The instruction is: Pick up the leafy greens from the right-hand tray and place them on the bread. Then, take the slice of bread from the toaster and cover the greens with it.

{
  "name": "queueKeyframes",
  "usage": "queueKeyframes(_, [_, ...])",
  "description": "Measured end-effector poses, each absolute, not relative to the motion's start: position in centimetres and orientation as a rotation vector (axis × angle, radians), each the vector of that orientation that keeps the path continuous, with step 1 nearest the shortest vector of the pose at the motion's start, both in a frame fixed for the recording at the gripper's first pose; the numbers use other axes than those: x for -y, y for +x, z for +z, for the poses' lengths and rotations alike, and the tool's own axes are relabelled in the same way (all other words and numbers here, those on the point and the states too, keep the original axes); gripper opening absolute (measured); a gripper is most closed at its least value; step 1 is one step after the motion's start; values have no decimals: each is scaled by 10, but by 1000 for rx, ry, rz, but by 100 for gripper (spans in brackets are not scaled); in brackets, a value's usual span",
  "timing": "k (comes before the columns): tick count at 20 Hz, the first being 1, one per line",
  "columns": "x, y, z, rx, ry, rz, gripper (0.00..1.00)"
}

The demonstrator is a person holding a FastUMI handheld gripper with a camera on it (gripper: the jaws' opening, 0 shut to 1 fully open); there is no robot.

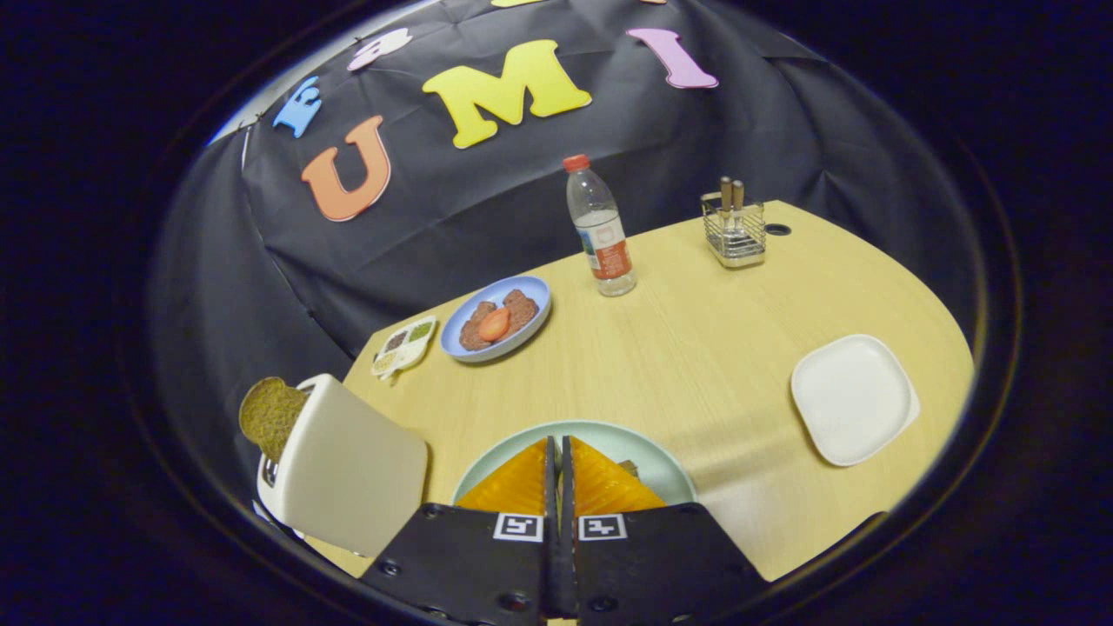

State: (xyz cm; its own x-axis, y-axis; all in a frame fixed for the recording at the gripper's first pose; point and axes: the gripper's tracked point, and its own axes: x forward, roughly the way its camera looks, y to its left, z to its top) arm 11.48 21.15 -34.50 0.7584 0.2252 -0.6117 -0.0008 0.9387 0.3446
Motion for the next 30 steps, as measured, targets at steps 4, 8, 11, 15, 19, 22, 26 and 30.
queueKeyframes(4, [-207,118,-364,-722,256,127,0])
queueKeyframes(8, [-201,122,-365,-700,168,117,13])
queueKeyframes(11, [-195,120,-352,-671,119,111,53])
queueKeyframes(15, [-185,117,-312,-581,47,92,94])
queueKeyframes(19, [-192,109,-252,-482,13,74,96])
queueKeyframes(22, [-228,97,-204,-421,28,123,97])
queueKeyframes(26, [-295,85,-149,-335,66,191,96])
queueKeyframes(30, [-363,72,-138,-333,92,232,96])
